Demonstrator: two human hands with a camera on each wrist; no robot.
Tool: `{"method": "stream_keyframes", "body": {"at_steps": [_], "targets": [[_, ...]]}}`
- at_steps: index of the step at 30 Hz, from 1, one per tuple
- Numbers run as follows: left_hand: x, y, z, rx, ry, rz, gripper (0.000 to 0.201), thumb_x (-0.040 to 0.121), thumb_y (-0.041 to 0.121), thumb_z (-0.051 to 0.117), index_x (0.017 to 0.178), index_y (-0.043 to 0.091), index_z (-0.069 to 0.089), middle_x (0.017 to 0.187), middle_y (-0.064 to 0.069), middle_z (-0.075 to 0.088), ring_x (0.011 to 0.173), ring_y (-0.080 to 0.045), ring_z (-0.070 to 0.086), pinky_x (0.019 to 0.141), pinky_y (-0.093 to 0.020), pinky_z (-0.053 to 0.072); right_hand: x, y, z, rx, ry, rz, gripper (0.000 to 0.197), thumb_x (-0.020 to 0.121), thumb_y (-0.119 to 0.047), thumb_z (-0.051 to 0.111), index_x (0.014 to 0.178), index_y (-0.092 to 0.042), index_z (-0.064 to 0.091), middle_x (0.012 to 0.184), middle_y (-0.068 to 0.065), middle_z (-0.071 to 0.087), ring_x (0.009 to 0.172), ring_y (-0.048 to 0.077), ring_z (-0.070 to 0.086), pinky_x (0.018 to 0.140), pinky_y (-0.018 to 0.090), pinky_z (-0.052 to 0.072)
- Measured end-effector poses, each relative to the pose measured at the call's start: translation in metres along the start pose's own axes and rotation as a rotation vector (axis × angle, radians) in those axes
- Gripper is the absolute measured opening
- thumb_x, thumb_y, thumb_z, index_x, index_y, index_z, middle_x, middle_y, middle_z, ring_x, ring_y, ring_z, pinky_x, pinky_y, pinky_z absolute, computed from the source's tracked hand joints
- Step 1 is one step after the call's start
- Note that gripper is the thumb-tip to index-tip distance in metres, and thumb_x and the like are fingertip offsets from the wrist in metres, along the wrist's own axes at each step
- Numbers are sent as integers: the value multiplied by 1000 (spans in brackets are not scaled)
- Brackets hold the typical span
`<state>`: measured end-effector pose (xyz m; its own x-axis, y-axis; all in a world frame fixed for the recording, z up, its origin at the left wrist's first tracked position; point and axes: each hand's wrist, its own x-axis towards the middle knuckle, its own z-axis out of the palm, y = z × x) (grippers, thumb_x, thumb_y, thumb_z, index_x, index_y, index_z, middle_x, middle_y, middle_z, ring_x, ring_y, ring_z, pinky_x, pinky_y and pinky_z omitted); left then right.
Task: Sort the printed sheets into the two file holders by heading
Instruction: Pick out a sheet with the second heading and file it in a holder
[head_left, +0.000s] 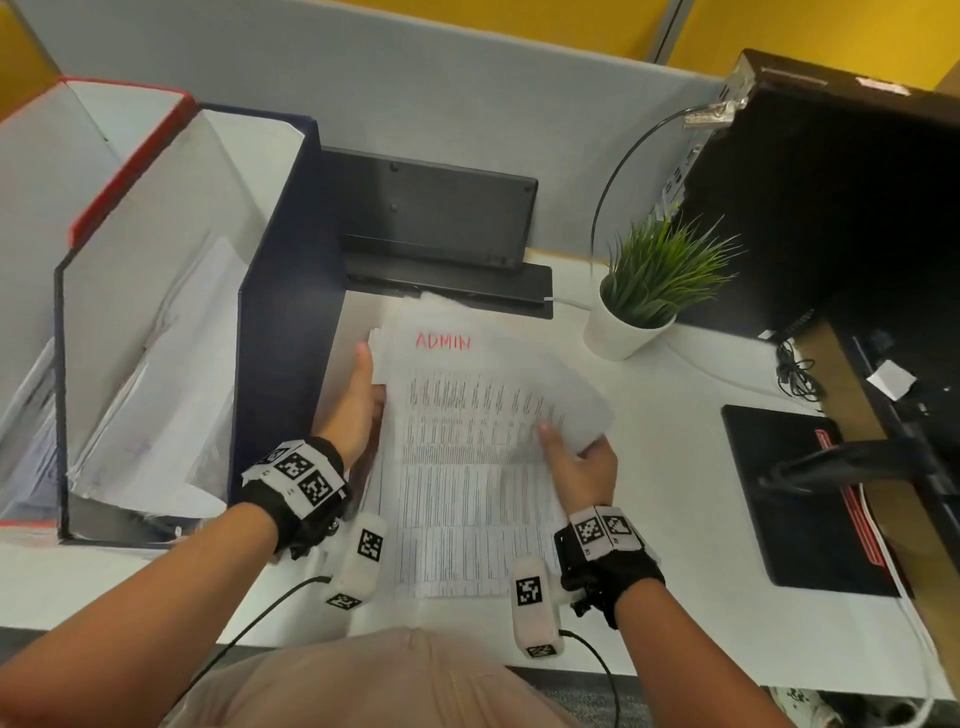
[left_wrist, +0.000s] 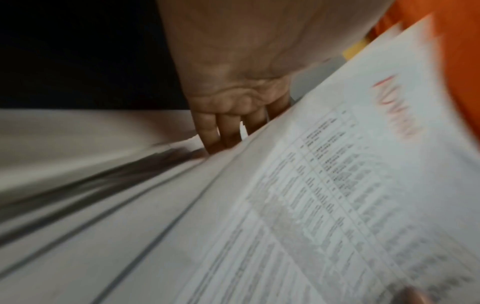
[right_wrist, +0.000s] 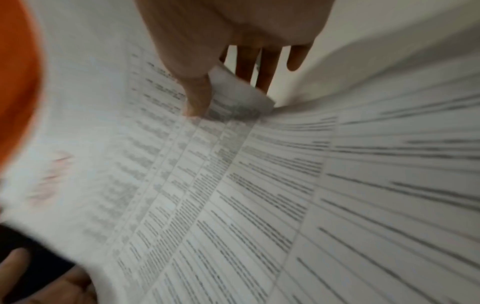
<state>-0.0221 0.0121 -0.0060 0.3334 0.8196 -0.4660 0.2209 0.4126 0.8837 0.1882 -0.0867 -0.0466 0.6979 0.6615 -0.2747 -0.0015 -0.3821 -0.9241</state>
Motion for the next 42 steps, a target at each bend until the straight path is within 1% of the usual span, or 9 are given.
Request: {"method": "stream_keyframes", "body": {"at_steps": [4,7,11,15,19,23,32,36,42], "targets": [[-9,11,10,-83,-100,48,78,65,86,25,104,32,67,102,4,72,96,-14,68,87,-36,50,-4,-27,8,121,57,-116,18,86,-24,65,102,-20,57,102,-2,63,101,19,62,88,32,50],[-12,21,19,154,-26,237,31,83,43,62,110,29,61,100,19,67,95,0,64,80,-16,48,-8,-47,13,204,98,-189,18,88,-19,63,104,-16,56,101,0,64,95,14,62,87,31,53],[-19,34,27,175,192,553,35,86,12,64,120,17,57,104,16,62,91,11,59,73,-4,47,-19,-83,12,383,83,-390,19,87,-17,64,103,-26,57,101,-14,66,90,-7,63,73,6,50],[-28,40,28,27,247,703,33,81,10,69,103,32,59,95,25,62,93,11,61,72,-5,48,-23,-95,7,450,-19,-433,36,77,-15,75,104,-31,58,98,-19,67,96,-5,64,76,10,52],[-32,32,32,-2,250,651,36,83,8,67,94,40,54,94,21,60,87,15,60,69,-4,48,-32,-85,10,414,-66,-361,35,74,-13,76,103,-26,61,96,-16,67,88,-5,66,69,11,53],[-32,34,30,-65,298,631,24,83,16,68,98,32,60,105,2,64,100,-4,60,78,-14,51,-31,-87,9,456,-32,-388,29,73,-13,78,93,-28,64,86,-18,72,88,-1,68,68,13,54],[-27,-16,31,-43,230,349,27,80,10,71,104,22,65,90,19,65,81,12,62,79,-18,54,-43,-36,19,327,-73,-208,37,78,-8,72,113,-15,60,106,-6,65,104,14,63,92,34,52],[-32,4,28,-55,314,422,31,79,7,72,87,35,64,86,18,66,77,12,64,64,-6,51,-39,-55,17,331,-98,-266,29,78,-11,73,96,-31,61,92,-21,64,85,-7,64,73,12,53],[-63,79,-15,107,373,511,23,77,15,74,96,27,68,92,10,69,84,4,64,71,-13,53,-35,-98,12,342,-178,-474,35,76,-11,73,100,-33,59,102,-15,67,93,-3,65,77,13,54]]}}
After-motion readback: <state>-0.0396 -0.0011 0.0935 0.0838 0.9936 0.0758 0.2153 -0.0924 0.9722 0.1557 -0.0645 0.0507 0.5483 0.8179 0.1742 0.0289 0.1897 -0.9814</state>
